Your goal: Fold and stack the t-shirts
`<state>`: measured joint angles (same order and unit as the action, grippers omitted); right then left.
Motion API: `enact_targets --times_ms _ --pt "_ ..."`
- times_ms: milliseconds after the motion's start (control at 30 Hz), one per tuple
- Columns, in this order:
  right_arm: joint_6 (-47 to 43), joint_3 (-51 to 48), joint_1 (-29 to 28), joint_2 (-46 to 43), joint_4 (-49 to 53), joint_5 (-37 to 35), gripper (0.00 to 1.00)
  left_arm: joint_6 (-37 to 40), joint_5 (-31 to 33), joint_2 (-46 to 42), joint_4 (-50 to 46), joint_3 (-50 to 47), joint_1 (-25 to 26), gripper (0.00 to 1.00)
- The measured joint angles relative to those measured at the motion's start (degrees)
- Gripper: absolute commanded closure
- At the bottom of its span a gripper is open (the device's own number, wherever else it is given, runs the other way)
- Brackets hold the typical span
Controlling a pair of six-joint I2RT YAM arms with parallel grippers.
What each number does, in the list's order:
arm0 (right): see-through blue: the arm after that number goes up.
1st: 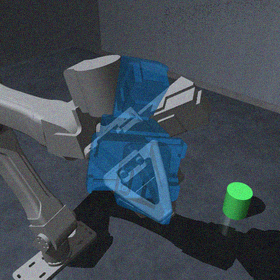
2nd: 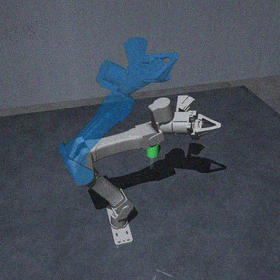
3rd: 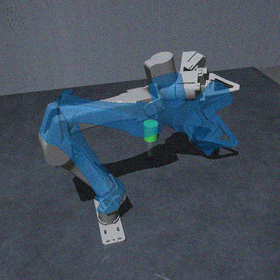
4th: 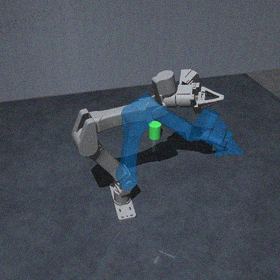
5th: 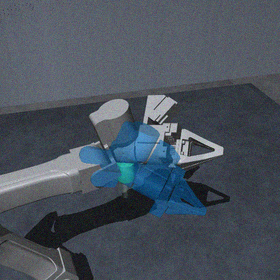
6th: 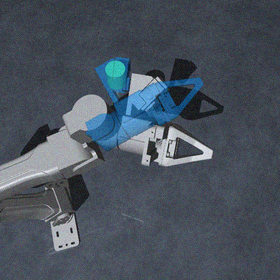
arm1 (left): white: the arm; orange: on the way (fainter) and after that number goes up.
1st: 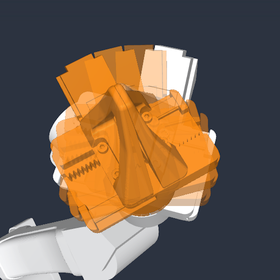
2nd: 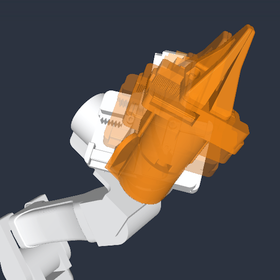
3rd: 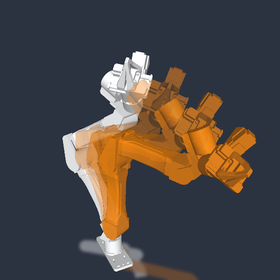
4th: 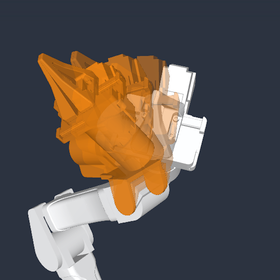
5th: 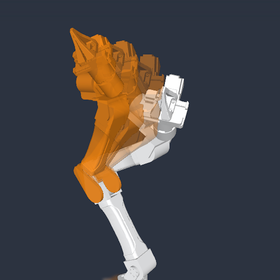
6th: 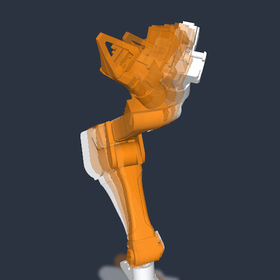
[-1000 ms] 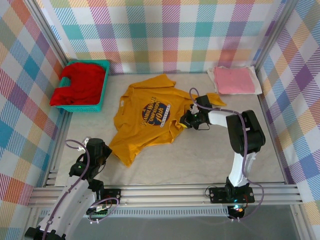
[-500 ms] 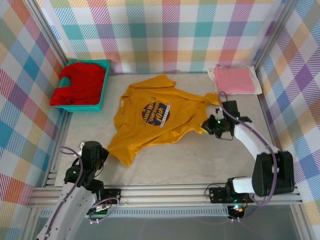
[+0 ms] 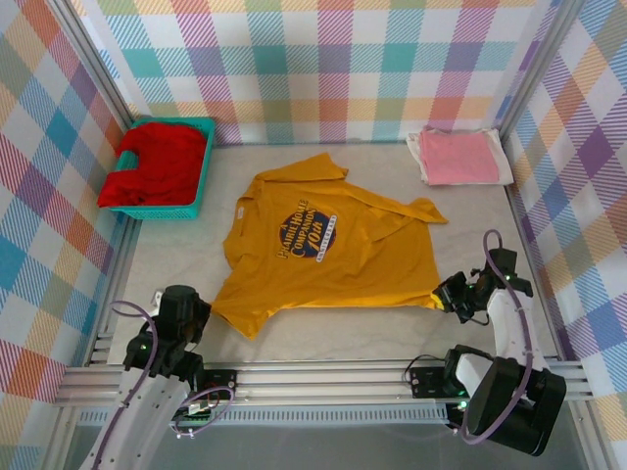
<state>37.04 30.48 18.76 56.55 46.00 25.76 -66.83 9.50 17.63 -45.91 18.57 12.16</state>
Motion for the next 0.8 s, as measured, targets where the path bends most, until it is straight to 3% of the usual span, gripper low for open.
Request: enact_targets --times_ms 267,300,400,433,500,700,800 --pt "-0.2 5.11 -1.16 -2.91 1.44 -4.81 0.76 3.32 -1.29 2.78 1.75 -0.42 -0.04 1.0" --pt "-0.31 7.69 -2.97 -1.4 1.7 -6.43 0.76 3.89 -1.68 3.48 2.47 -0.42 -0.04 0.89" --pt "-1.05 16.59 -12.85 6.58 0.72 -12.37 0.75 6.23 -2.97 5.73 4.22 -0.31 -0.07 0.42" --pt "-1.4 19.63 -16.15 9.94 -0.17 -14.19 0.75 7.41 -3.06 6.6 4.04 0.24 -0.09 0.33" --pt "-1.73 23.78 -20.09 15.54 -2.51 -15.37 0.75 9.79 -2.49 7.82 2.54 2.95 -0.09 0.42" --pt "-3.26 32.65 -23.65 29.73 -6.05 -19.89 0.74 21.33 4.52 7.19 0.92 19.41 -0.11 0.42" --pt "-5.73 39.47 -23.98 36.83 -5.66 -22.47 0.72 28.37 2.67 17.75 4.28 27.39 -0.09 0.56"
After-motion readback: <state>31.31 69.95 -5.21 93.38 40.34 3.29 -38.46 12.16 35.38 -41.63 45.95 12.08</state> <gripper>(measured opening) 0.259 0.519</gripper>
